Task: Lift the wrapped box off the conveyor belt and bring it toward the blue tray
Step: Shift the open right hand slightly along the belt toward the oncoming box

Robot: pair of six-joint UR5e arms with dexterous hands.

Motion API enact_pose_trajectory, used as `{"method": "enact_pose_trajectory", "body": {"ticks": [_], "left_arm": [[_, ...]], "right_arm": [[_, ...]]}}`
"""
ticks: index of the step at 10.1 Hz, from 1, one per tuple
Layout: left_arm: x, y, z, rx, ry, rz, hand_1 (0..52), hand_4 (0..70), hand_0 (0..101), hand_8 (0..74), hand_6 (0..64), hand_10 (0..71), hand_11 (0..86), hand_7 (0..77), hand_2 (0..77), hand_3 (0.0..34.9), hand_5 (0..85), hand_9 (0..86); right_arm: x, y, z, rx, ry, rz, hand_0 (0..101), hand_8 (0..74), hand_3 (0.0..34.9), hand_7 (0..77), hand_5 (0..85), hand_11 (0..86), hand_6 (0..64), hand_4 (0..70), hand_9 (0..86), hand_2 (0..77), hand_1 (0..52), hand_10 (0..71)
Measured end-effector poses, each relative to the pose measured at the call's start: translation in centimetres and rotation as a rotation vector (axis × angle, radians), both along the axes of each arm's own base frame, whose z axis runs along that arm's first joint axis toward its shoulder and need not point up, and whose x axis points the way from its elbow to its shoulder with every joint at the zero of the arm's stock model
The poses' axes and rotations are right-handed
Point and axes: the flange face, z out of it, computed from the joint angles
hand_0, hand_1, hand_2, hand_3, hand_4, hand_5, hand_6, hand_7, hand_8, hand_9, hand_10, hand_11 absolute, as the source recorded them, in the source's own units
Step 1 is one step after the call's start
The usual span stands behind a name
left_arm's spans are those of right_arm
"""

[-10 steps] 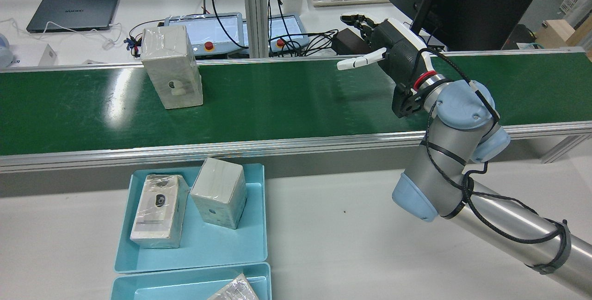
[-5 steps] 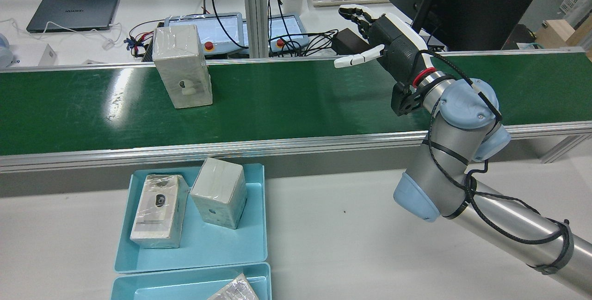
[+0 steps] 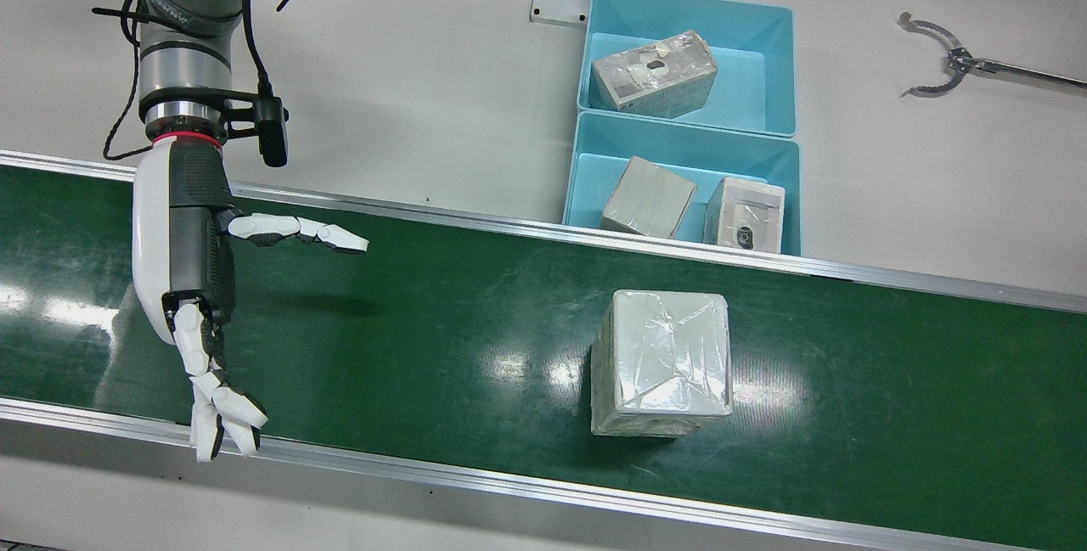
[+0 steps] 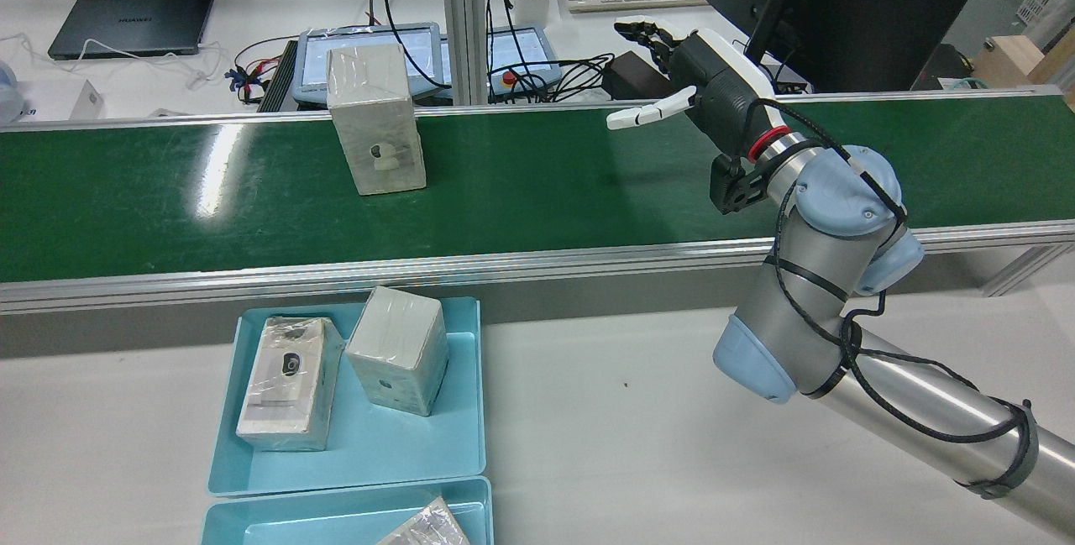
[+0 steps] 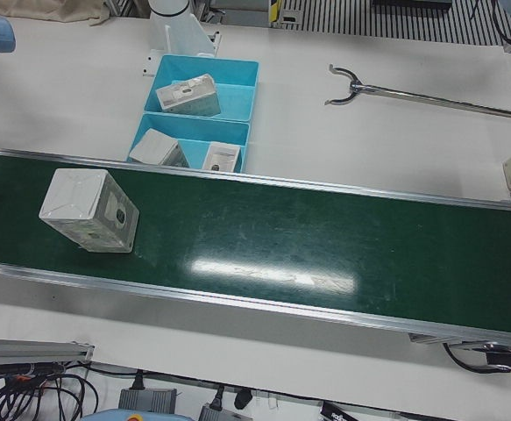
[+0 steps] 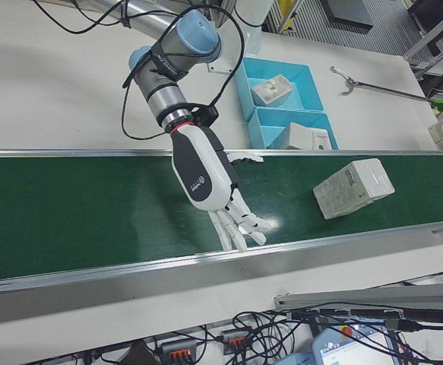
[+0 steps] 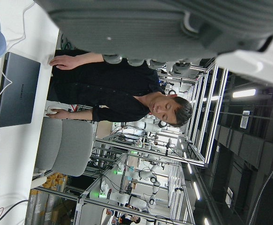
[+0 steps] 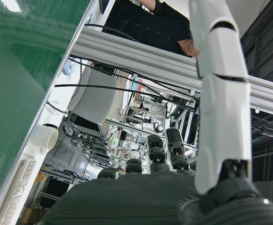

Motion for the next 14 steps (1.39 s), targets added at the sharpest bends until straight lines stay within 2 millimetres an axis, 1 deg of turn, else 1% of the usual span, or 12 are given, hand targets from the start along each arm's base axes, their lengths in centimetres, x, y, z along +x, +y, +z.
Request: {"method": "enact_pose_trajectory", "body": {"ticks": [1, 2, 3, 4, 7, 8, 11, 13, 14], "left_arm": [[0.0, 0.0, 0.0, 0.0, 0.0, 0.0, 0.0, 0.0, 0, 0.5, 0.0, 0.0, 0.5, 0.5, 0.5, 0.0, 0.5, 0.5], [0.0, 0.0, 0.0, 0.0, 0.0, 0.0, 0.0, 0.0, 0, 0.5, 0.0, 0.5, 0.5, 0.0, 1.1, 0.0, 0.5, 0.5], [0.0, 0.0, 0.0, 0.0, 0.0, 0.0, 0.0, 0.0, 0, 0.5, 0.0, 0.5, 0.5, 0.0, 1.1, 0.0, 0.5, 0.5], [0.0, 0.0, 0.0, 0.0, 0.0, 0.0, 0.0, 0.0, 0, 0.5, 0.0, 0.5, 0.5, 0.0, 0.5, 0.0, 0.5, 0.0], [0.0, 0.0, 0.0, 0.0, 0.0, 0.0, 0.0, 0.0, 0, 0.5, 0.0, 0.5, 0.5, 0.0, 1.1, 0.0, 0.5, 0.0], [0.0, 0.0, 0.0, 0.0, 0.0, 0.0, 0.0, 0.0, 0, 0.5, 0.0, 0.0, 0.5, 0.0, 0.5, 0.0, 0.5, 0.0], [0.0, 0.0, 0.0, 0.0, 0.0, 0.0, 0.0, 0.0, 0, 0.5, 0.0, 0.0, 0.5, 0.5, 1.1, 0.0, 0.5, 0.0], [0.0, 0.0, 0.0, 0.0, 0.0, 0.0, 0.0, 0.0, 0, 0.5, 0.0, 0.5, 0.5, 0.5, 0.5, 0.0, 0.5, 0.5], [0.0, 0.0, 0.0, 0.0, 0.0, 0.0, 0.0, 0.0, 0, 0.5, 0.0, 0.5, 0.5, 0.5, 0.5, 0.0, 0.5, 0.0]], "right_arm": [[0.0, 0.0, 0.0, 0.001, -0.002, 0.0, 49, 1.6, 4.5, 4.9, 22.9, 1.1, 2.2, 1.6, 3.3, 14.7, 17.5, 0.0], [-0.1, 0.0, 0.0, 0.002, -0.004, -0.001, 49, 1.6, 2.6, 6.0, 24.0, 1.1, 2.2, 1.6, 3.3, 14.7, 17.5, 0.0], [-0.1, 0.0, 0.0, 0.003, -0.006, -0.001, 49, 1.6, 2.6, 6.0, 24.0, 1.1, 2.2, 1.6, 3.3, 14.7, 17.5, 0.0], [-0.1, 0.0, 0.0, 0.003, -0.007, -0.002, 49, 1.6, 3.9, 6.0, 24.0, 1.1, 2.2, 1.6, 3.3, 14.7, 17.5, 0.0], [-0.1, 0.0, 0.0, 0.002, -0.006, -0.002, 49, 1.1, 3.8, 6.0, 24.0, 1.1, 2.2, 2.2, 3.8, 14.7, 17.5, 0.0], [-0.1, -0.1, 0.1, 0.002, -0.005, -0.002, 49, 1.1, 2.7, 6.0, 24.0, 1.1, 2.2, 2.2, 3.8, 14.7, 17.5, 0.0], [-0.8, -0.1, 0.7, -0.008, 0.008, -0.008, 49, 1.1, 2.7, 6.0, 24.0, 1.1, 3.3, 2.2, 3.8, 14.7, 17.5, 0.0], [-1.3, -0.3, 1.0, -0.004, 0.004, -0.011, 49, 1.1, 2.7, 6.0, 24.0, 1.1, 3.3, 2.2, 3.8, 14.7, 16.9, 0.0], [-1.5, -0.4, 1.4, -0.006, 0.003, -0.012, 49, 1.1, 2.7, 6.0, 24.0, 1.1, 3.8, 2.7, 3.8, 13.6, 15.3, 0.0]]}}
